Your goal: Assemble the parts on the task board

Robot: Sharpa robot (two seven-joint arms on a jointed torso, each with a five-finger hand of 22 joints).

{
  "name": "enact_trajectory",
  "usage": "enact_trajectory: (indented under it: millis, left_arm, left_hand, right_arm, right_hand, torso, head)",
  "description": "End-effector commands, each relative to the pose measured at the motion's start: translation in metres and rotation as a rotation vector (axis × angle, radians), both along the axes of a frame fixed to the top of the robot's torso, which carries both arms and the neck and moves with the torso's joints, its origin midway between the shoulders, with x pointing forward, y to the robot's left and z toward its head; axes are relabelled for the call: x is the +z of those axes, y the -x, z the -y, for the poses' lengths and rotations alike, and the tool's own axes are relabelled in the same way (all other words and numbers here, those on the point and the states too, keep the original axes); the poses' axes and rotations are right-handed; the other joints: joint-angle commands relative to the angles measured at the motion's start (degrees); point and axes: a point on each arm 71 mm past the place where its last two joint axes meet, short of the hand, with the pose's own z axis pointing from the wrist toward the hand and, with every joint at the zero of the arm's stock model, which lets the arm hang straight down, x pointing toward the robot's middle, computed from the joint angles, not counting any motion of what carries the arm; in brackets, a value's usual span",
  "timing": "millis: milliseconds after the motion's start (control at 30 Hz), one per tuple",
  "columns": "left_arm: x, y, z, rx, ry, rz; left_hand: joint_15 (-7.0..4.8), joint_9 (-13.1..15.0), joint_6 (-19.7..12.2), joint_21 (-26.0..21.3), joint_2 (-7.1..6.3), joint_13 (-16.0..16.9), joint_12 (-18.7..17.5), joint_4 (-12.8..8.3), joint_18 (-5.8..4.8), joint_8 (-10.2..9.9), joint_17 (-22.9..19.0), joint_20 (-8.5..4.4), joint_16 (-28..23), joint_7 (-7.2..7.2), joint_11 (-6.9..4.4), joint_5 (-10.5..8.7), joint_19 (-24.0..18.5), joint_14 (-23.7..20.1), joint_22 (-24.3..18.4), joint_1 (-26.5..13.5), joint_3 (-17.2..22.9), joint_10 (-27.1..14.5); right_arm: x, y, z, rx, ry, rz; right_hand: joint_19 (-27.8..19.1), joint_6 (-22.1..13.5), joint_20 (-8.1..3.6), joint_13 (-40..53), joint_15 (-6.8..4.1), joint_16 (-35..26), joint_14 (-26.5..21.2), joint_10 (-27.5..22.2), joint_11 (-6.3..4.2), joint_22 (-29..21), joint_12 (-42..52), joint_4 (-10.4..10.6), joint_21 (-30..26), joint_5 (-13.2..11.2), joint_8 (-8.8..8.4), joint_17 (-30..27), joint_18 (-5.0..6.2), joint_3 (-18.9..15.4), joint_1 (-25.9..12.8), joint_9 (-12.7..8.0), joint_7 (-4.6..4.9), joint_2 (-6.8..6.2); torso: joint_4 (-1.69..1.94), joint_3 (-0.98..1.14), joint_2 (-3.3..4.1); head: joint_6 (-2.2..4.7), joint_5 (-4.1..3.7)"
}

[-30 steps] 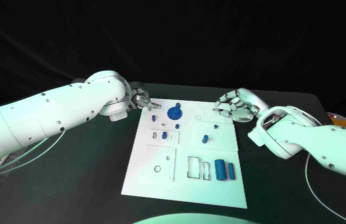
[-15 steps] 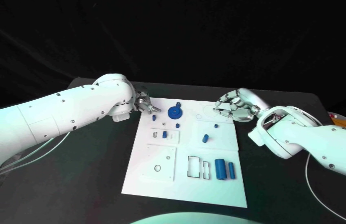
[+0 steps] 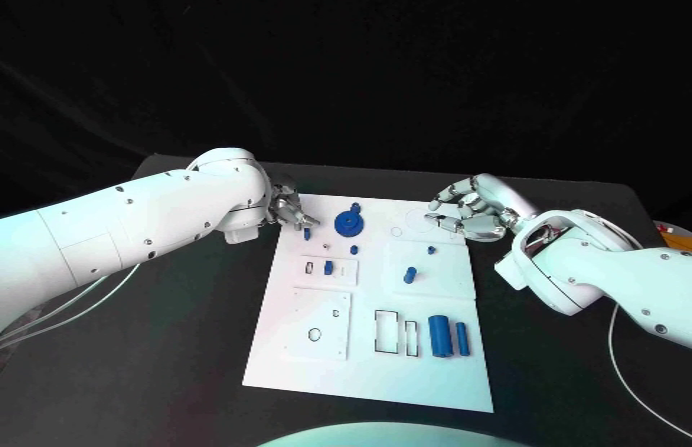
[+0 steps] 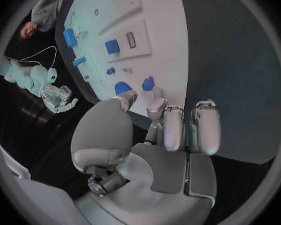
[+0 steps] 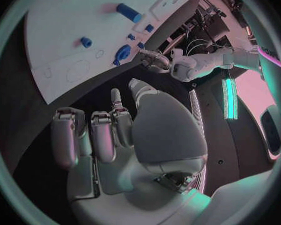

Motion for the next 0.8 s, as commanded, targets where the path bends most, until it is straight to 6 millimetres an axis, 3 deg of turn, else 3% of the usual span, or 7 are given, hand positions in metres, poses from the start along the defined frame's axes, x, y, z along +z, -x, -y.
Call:
enact_trajectory:
  millis: [33,633,700,800]
  left_arm:
    - [-0.0013,0.0012,0.0035,-0.023,0.016,-0.028]
    - [-0.0057,0.0006,0.0064,-0.025,0.018,-0.037]
    - [-0.0061,0.0004,0.0062,-0.019,0.026,-0.041]
    - [-0.0065,0.0005,0.0062,-0.012,0.042,-0.047]
  left_hand:
    - [0.25,-0.09,0.63,-0.34,0.03,0.07,-0.04,0.00,0.31,-0.01,1.47,0.57,-0.17,-0.01,0.06,0.26,-0.06,2.36,0.32,0.90,0.57,-0.19]
    - [-0.01,-0.56,1.41,-0.40,1.07,-0.11,0.14,-0.04,0.32,0.60,1.48,0.46,-0.15,-0.37,-0.26,0.22,-0.12,2.36,0.34,5.46,3.55,-0.38]
    - [-0.23,-0.49,1.35,-0.40,2.09,-0.13,0.18,-0.72,0.33,0.97,1.48,0.36,-0.14,-0.67,-0.52,0.24,-0.11,2.36,0.37,8.11,5.46,-0.39]
    - [-0.47,0.13,1.21,-0.42,2.46,-0.19,0.19,-1.23,0.33,2.12,1.48,0.12,-0.14,-0.90,-0.77,-0.05,-0.10,2.37,0.41,12.12,8.95,-0.38]
  right_arm:
    - [0.0006,0.0003,-0.0008,0.006,-0.004,0.011]
    - [0.0005,0.0001,-0.0007,0.006,-0.004,0.010]
    - [0.0004,0.0000,-0.0007,0.006,-0.005,0.010]
    - [0.0004,-0.0002,-0.0006,0.006,-0.006,0.010]
  right_hand:
    - [1.71,-0.35,-0.26,6.27,-0.51,-0.30,4.42,-0.02,-0.01,10.35,0.09,-0.02,0.01,0.11,0.20,7.90,0.25,-0.06,-0.01,0.06,0.10,0.47]
    - [1.65,-0.36,-0.26,6.20,-0.51,-0.34,4.39,-0.07,-0.02,10.28,0.02,-0.03,-0.11,0.18,0.21,7.79,0.28,-0.04,0.02,0.07,0.10,0.48]
    - [1.65,-0.36,-0.26,6.20,-0.51,-0.34,4.39,-0.07,-0.02,10.28,0.02,-0.03,-0.11,0.18,0.21,7.79,0.28,-0.04,0.02,0.07,0.10,0.48]
    - [1.62,-0.38,-0.27,6.19,-0.52,-0.37,4.38,-0.08,-0.02,10.23,0.00,-0.04,-0.19,0.31,0.23,7.72,0.30,-0.02,0.05,0.08,0.10,0.48]
  torso:
    - [-0.01,-0.01,-0.02]
    - [0.00,-0.03,0.03]
    - [0.02,0.00,0.03]
    - [0.02,0.05,-0.01]
  head:
    - [0.00,0.08]
    - [-0.15,0.03]
    - [-0.19,0.03]
    - [-0.25,0.03]
